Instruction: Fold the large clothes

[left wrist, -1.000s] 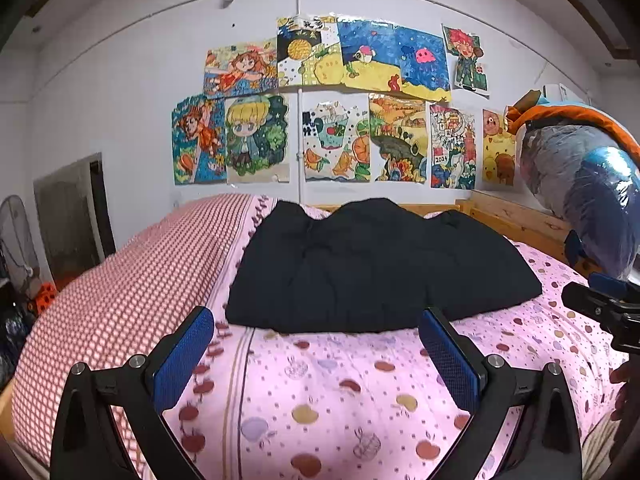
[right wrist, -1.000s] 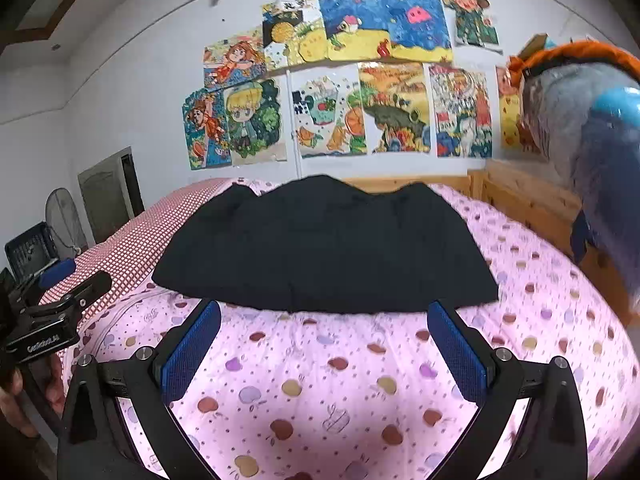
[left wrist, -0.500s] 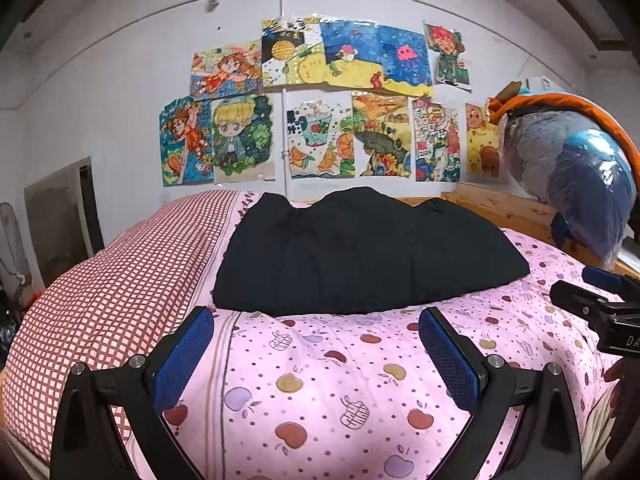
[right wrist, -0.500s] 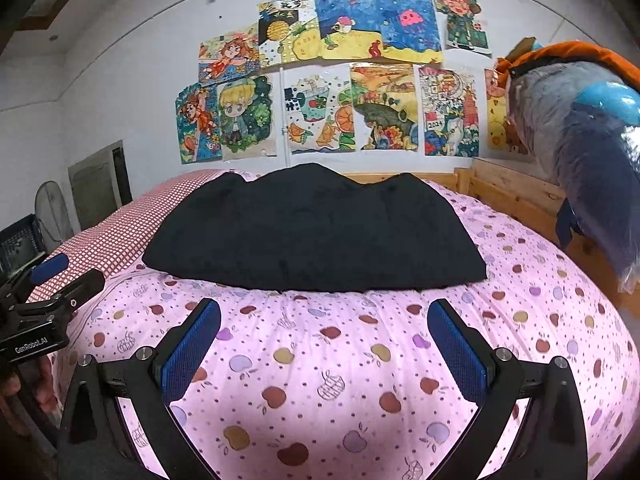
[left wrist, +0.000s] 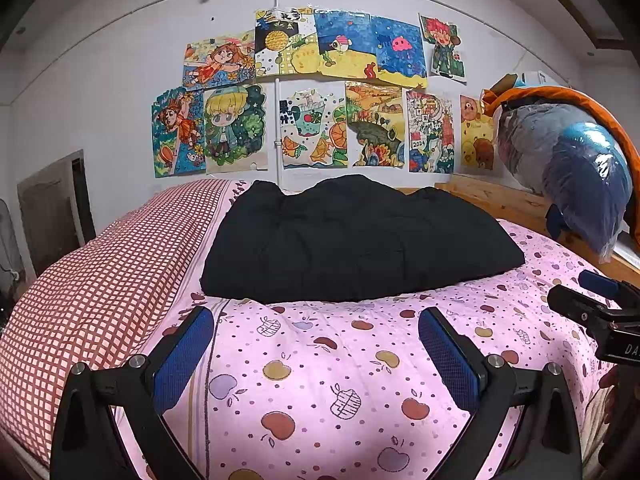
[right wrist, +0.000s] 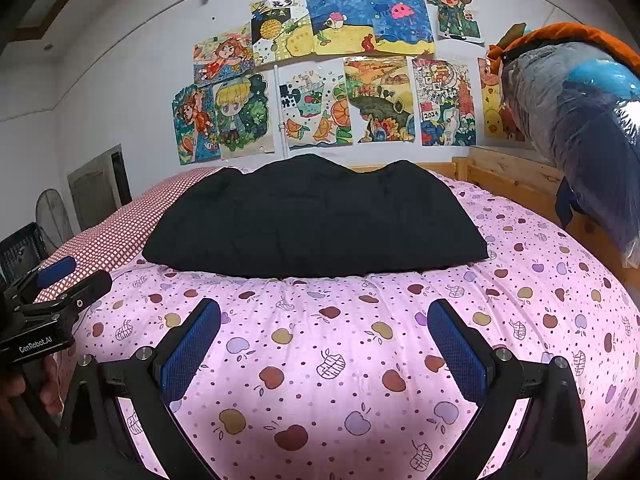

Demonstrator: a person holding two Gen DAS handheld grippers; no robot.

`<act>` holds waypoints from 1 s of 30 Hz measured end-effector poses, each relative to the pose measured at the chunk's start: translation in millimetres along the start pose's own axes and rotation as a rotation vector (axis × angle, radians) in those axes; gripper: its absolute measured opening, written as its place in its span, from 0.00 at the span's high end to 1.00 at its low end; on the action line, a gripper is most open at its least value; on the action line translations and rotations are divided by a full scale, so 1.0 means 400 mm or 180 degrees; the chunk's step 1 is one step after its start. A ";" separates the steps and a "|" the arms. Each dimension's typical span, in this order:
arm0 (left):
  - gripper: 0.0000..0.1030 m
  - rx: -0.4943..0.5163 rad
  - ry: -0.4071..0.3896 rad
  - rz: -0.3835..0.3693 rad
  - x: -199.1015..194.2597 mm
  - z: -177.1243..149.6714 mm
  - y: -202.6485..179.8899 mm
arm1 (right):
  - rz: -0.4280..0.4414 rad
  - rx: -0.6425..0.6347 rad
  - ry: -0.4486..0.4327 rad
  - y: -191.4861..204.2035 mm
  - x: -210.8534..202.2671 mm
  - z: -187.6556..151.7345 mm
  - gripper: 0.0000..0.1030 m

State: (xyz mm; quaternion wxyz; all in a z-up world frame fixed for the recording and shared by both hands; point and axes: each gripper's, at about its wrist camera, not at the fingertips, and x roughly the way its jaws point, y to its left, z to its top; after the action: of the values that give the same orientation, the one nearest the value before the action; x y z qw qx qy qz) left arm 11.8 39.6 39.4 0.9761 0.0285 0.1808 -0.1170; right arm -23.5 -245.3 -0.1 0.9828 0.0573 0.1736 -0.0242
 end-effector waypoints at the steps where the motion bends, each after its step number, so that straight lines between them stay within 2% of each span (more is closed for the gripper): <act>1: 0.00 0.0002 -0.0010 -0.0001 -0.001 0.000 0.000 | -0.0007 -0.0006 -0.0004 0.001 0.000 -0.001 0.01; 30: 0.00 0.0035 -0.0090 0.0005 -0.020 0.000 -0.003 | -0.0007 -0.0074 -0.0037 0.020 -0.005 0.010 0.01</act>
State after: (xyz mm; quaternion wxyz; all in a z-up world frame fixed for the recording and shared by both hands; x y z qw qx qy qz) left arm 4.3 40.2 42.2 0.9785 0.0323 0.1663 -0.1175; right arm -23.6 -237.8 5.3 0.9844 0.0456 0.1683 -0.0236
